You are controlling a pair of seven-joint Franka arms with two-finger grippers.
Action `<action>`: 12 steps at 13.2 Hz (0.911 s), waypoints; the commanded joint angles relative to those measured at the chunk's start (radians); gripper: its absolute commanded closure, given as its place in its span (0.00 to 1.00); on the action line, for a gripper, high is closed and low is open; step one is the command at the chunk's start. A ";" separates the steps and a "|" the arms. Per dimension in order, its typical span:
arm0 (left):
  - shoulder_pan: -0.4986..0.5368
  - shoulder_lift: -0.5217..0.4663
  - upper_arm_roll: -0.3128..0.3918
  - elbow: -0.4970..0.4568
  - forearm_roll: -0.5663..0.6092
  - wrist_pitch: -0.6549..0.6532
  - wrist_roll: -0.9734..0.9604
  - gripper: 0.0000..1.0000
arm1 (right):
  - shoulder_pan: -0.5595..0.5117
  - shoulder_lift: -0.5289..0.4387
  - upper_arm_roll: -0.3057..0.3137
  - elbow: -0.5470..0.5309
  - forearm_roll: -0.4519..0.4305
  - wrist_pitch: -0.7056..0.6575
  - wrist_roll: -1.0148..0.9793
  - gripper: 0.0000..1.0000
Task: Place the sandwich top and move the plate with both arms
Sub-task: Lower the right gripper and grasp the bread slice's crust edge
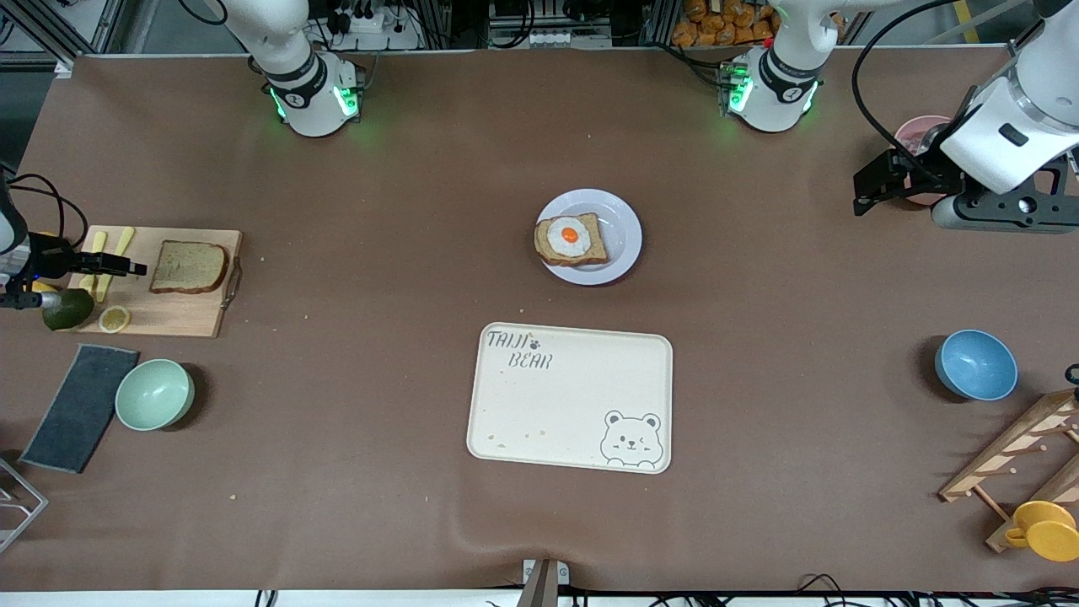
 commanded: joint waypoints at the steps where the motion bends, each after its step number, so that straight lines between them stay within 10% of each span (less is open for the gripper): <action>1: 0.004 0.002 -0.002 0.004 -0.015 0.006 -0.016 0.00 | -0.030 0.002 0.019 -0.026 0.042 0.028 -0.052 0.43; 6: -0.009 0.019 -0.005 0.004 -0.018 0.006 -0.010 0.00 | -0.034 0.005 0.019 -0.066 0.065 0.078 -0.059 0.48; 12: -0.014 0.038 -0.011 0.004 -0.076 0.004 0.001 0.00 | -0.047 0.039 0.019 -0.075 0.111 0.111 -0.167 0.77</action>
